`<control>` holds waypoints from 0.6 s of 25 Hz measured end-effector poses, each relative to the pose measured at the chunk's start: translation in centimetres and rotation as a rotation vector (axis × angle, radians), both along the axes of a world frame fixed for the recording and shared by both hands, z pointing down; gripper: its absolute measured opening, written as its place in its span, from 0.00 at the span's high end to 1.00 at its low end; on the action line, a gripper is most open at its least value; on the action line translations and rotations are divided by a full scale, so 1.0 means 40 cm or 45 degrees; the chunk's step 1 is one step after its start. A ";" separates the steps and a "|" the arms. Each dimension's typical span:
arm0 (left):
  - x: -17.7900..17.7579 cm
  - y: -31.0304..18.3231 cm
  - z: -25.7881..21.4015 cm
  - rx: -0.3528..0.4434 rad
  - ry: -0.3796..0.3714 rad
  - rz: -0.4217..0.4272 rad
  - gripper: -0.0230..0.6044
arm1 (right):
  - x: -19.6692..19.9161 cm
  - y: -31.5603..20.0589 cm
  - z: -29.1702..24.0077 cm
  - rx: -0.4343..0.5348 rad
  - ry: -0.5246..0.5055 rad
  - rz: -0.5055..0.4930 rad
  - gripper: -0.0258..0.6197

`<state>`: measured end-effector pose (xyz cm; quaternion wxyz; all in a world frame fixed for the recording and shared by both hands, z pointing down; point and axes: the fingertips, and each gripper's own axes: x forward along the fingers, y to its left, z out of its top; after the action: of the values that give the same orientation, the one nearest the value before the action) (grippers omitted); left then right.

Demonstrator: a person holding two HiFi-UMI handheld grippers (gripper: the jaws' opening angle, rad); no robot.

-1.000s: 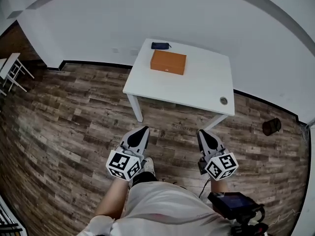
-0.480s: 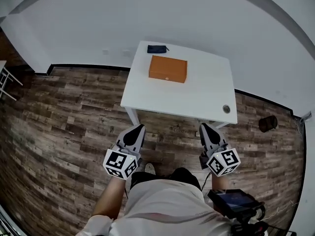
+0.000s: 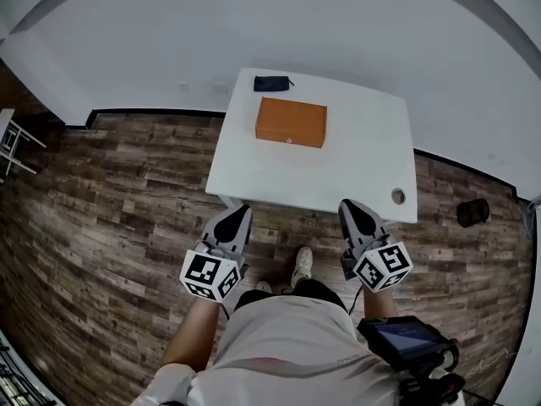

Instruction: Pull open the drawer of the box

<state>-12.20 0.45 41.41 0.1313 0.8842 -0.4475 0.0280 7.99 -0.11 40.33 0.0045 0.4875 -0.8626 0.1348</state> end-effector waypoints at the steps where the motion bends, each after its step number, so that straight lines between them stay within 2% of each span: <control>1: 0.010 -0.020 -0.003 0.006 0.001 -0.014 0.95 | 0.008 -0.022 -0.001 0.005 -0.004 -0.013 0.96; 5: 0.074 -0.113 -0.010 0.026 -0.010 -0.058 0.95 | 0.058 -0.132 -0.006 0.031 0.001 -0.068 0.96; 9: 0.135 -0.184 0.008 -0.002 -0.040 -0.113 0.95 | 0.123 -0.227 0.020 0.006 -0.013 -0.115 0.96; 15: 0.176 -0.236 0.044 -0.051 -0.048 -0.170 0.95 | 0.148 -0.292 0.056 -0.036 -0.033 -0.179 0.96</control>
<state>-5.17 -8.99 43.17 0.1420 0.8489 -0.5071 0.0448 13.89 -11.78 42.56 0.0097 0.4238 -0.8927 0.1528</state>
